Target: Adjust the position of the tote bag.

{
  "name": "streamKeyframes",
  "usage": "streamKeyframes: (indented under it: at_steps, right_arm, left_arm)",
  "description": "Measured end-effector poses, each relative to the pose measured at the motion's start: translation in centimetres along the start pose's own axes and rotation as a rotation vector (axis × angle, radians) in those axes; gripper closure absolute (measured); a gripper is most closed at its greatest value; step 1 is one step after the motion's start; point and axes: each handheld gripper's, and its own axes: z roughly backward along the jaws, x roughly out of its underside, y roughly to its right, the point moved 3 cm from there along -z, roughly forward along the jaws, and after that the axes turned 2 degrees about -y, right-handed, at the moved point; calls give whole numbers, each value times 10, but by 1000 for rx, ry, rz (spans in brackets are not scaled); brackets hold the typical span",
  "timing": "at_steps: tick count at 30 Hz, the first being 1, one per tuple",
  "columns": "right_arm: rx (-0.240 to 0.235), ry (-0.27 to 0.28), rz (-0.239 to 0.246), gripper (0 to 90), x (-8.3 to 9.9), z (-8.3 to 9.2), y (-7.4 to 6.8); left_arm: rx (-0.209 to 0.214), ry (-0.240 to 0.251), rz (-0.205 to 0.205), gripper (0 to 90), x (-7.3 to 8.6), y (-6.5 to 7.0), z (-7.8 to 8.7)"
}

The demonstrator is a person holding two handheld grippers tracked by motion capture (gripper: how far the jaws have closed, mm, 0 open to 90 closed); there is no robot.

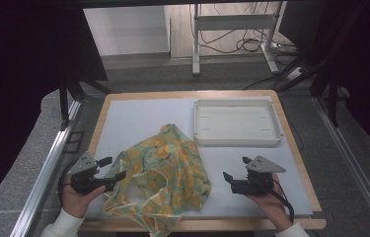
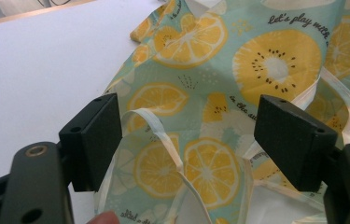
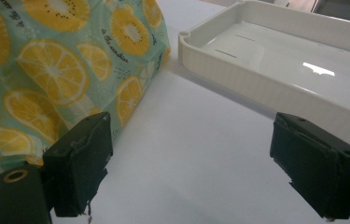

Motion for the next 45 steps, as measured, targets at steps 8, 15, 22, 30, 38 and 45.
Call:
streamKeyframes:
  at_steps: [8, 15, 22, 30, 38, 45]
  right_arm:
    - [22, -8, 17, 157, -1, 2, -6]
    - [28, -18, 32, 160, 0, 1, -8]
    - [30, -13, 53, 160, 0, 2, -12]
    - [33, -10, 68, 160, -1, 2, -13]
    - [29, -2, 62, 161, -2, 3, -16]
    - [25, -6, 71, 161, -3, 2, -19]
  left_arm:
    - [4, -4, 1, 234, 1, 0, -1]
    - [-1, -2, -1, 235, 1, 0, 0]
    - [-4, 7, 2, 236, -1, -1, 2]
    - [-9, -4, 3, 236, 1, -3, -1]
    - [-14, 5, 6, 231, -1, -5, 1]
    - [-33, 14, 14, 230, -5, -11, 2]
